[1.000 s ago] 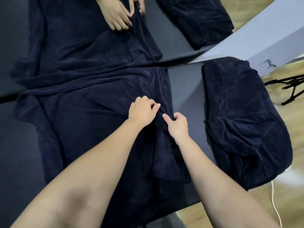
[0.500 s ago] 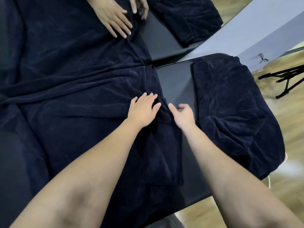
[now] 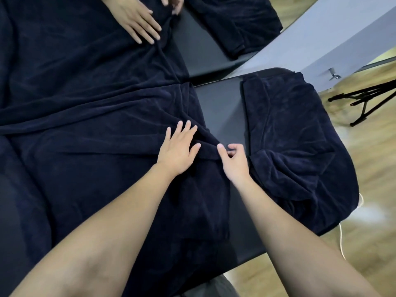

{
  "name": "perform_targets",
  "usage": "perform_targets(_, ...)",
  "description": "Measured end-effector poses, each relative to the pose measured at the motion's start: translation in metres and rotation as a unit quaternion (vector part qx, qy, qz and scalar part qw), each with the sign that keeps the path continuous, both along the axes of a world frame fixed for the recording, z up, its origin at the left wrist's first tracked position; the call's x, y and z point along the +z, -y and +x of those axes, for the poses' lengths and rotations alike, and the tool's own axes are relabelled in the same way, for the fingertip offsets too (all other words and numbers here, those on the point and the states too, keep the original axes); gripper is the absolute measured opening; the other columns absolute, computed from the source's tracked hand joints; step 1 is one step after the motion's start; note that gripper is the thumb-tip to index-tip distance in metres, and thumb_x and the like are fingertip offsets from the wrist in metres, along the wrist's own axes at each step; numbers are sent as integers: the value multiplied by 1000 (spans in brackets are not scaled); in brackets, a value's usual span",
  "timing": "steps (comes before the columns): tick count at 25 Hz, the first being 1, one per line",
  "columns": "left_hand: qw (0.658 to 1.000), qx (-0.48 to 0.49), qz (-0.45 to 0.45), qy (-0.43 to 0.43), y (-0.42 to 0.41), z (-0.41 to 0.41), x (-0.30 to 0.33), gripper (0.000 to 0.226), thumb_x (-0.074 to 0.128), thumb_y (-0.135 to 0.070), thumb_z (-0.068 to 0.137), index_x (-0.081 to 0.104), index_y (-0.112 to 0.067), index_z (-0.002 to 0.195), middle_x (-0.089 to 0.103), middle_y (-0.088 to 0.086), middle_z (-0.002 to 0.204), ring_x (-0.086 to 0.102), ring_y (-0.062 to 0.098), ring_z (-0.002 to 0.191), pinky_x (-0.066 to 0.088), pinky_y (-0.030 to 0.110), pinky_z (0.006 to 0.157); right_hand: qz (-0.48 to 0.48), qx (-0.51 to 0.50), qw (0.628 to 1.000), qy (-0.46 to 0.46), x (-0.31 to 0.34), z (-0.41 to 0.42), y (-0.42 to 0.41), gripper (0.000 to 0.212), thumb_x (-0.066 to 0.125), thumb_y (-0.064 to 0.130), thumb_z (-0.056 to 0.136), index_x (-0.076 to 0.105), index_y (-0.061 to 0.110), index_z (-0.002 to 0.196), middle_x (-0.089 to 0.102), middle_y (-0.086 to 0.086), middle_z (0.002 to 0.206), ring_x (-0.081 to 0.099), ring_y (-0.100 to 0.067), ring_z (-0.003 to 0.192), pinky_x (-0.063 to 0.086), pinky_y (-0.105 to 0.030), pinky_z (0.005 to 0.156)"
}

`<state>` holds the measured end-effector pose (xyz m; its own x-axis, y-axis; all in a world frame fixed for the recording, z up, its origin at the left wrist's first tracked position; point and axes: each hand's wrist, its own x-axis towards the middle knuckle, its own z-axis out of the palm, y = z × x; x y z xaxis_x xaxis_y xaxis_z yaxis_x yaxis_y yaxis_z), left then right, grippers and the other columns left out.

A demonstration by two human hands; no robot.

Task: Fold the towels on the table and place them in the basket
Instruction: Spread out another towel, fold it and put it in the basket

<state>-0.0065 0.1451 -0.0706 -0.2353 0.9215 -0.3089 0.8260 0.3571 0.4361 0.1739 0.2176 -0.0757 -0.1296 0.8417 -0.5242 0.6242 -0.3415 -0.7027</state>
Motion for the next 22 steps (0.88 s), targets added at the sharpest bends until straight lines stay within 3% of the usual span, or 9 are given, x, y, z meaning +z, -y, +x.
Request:
perform_targets(4, 999, -7, 43, -23, 54, 32, -6, 65, 34, -44, 105, 18, -16, 161, 11, 2, 169, -1, 21, 157, 3, 47, 127, 147, 103, 978, 102, 4, 7, 37, 67, 66, 56, 90, 46, 16, 141, 46, -5, 141, 44, -27, 128, 36, -44, 110)
perform_targets(9, 998, 63, 15, 1, 149, 45, -11, 65, 35, -37, 106, 9, -17, 162, 4, -1, 170, -6, 16, 156, 0, 42, 127, 225, 350, 884, 214, 7, 34, 113, 90, 51, 74, 88, 24, 24, 158, 10, -7, 168, 16, -33, 151, 22, -54, 116)
perform_targets(11, 997, 67, -18, -22, 202, 48, -17, 65, 32, -42, 105, 9, -18, 162, 4, -1, 170, -8, 16, 156, 0, 43, 127, 252, 410, 837, 260, -3, 56, 154, 96, 48, 80, 83, 25, 25, 159, 11, -10, 169, 20, -37, 152, 27, -55, 114)
perform_targets(13, 995, 61, -51, -52, 256, 57, -23, 67, 29, -47, 105, 10, -19, 162, 2, -2, 170, -10, 17, 156, 0, 43, 127, 257, 420, 819, 293, -16, 79, 194, 94, 46, 80, 82, 33, 23, 156, 26, -11, 165, 35, -38, 145, 38, -54, 106)
perform_targets(16, 991, 79, -60, -91, 344, 81, -28, 65, 23, -50, 105, 17, -19, 161, 4, -4, 169, -9, 18, 156, 1, 44, 127, 298, 298, 860, 289, -28, 99, 248, 68, 59, 62, 89, 50, 23, 145, 50, -8, 146, 50, -35, 124, 43, -51, 93)
perform_targets(19, 982, 151, -51, -96, 409, 97, -30, 66, 21, -53, 103, 23, -20, 160, 12, -3, 169, -2, 19, 156, 3, 44, 127, 274, 195, 906, 257, -20, 97, 263, 33, 64, 39, 95, 64, 24, 125, 58, -7, 123, 54, -36, 108, 37, -48, 89)
perform_targets(22, 956, 275, -47, -90, 439, 94, -28, 62, 34, -48, 105, 24, -19, 159, 15, 0, 169, 1, 23, 157, 3, 46, 126, 215, 145, 931, 257, -15, 101, 269, 18, 60, 39, 97, 63, 22, 101, 61, -4, 110, 59, -32, 104, 34, -46, 91)
